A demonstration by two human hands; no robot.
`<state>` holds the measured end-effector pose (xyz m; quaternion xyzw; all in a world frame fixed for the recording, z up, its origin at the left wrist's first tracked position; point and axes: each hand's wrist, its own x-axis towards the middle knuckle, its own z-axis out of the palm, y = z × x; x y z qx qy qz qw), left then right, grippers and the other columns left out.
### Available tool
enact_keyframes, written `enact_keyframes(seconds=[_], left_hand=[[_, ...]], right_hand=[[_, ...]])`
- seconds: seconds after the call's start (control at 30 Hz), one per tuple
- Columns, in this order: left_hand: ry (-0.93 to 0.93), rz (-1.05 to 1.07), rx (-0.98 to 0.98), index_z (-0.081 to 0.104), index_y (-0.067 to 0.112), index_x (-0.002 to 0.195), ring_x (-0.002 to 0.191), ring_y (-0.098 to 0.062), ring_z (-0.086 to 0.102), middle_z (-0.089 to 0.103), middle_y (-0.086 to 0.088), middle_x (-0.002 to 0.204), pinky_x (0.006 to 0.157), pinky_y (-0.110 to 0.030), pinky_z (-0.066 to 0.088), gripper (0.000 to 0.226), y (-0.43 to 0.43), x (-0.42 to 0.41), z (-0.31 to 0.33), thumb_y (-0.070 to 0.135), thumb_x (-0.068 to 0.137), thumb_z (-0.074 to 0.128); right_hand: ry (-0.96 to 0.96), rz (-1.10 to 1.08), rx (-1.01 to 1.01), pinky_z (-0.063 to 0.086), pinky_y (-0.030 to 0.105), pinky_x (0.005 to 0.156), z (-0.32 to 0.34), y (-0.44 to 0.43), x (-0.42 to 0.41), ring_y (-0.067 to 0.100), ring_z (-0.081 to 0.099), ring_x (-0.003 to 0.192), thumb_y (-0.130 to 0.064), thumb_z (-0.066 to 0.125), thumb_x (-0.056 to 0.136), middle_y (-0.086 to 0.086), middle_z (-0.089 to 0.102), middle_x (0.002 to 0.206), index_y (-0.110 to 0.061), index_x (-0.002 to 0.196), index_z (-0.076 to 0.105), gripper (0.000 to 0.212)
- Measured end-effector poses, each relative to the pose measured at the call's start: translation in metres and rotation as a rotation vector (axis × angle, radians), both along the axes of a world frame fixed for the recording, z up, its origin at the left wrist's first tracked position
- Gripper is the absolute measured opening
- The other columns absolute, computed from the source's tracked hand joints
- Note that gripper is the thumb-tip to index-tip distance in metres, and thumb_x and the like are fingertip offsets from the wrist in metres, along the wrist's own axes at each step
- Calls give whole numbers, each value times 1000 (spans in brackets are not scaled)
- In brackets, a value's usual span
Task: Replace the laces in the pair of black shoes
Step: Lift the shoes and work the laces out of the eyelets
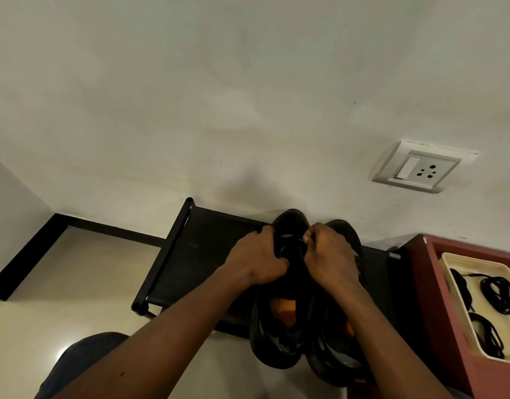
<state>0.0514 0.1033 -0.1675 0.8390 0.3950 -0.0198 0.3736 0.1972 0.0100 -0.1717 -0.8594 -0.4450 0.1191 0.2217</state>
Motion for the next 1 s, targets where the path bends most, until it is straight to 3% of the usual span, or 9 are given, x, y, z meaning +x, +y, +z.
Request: enact_keyframes(seconds=[0.1,0.2,0.37,0.47,0.6,0.7,0.8,0.87,1.0], left_hand=[[25,0,26,36,19,149,112,-29,60,55,-10,127,97,-46,56,71,-5,2,1,40,88,67],[49,-4,32,32,19,152,118,-33,57,51,-13,133,101,-47,53,73,-6,3,1,39,90,66],[47,2,7,32,20,152,118,-30,57,52,-12,132,102,-47,53,73,-5,1,2,39,90,66],[45,12,10,35,21,150,114,-29,58,54,-9,128,99,-46,54,72,-3,1,1,40,89,66],[60,23,19,34,23,150,112,-29,59,54,-9,127,96,-44,55,73,-4,1,-1,43,87,66],[96,30,75,29,26,152,114,-30,59,52,-9,132,92,-43,52,75,-8,3,-3,48,88,62],[123,35,104,25,25,154,124,-33,55,49,-12,140,98,-48,49,74,-12,5,-5,45,91,59],[145,33,101,22,24,157,131,-35,50,45,-13,146,103,-50,47,75,-13,5,-6,41,94,58],[142,35,95,22,23,157,133,-36,48,43,-14,148,105,-51,46,72,-17,8,-6,38,96,57]], right_hand=[[-13,-36,42,38,29,56,0,0,0,14,59,71,-8,52,101,-3,60,80,-21,98,56,13],[-16,-49,77,48,36,63,0,0,-1,23,63,73,-10,50,102,2,62,79,-19,100,57,12],[139,-93,185,50,26,67,2,-1,6,1,63,76,-20,66,99,-17,66,82,-30,95,66,11],[279,-29,49,51,22,78,4,-2,16,0,65,86,-29,76,93,-18,68,91,-36,103,66,15],[215,-12,14,57,31,86,2,-5,17,-1,63,86,-27,76,93,-19,67,90,-29,104,77,11],[139,-35,24,58,35,80,3,-3,13,2,65,82,-26,71,96,-18,68,90,-33,89,75,10],[117,-70,20,47,25,60,1,-1,13,2,61,68,-20,64,97,-16,64,78,-31,76,64,23],[155,-106,40,37,21,55,1,0,15,2,59,68,-20,57,101,-12,63,78,-30,80,59,23],[250,-165,101,40,27,62,0,1,17,9,59,77,-22,51,105,-7,62,85,-25,93,58,15]])
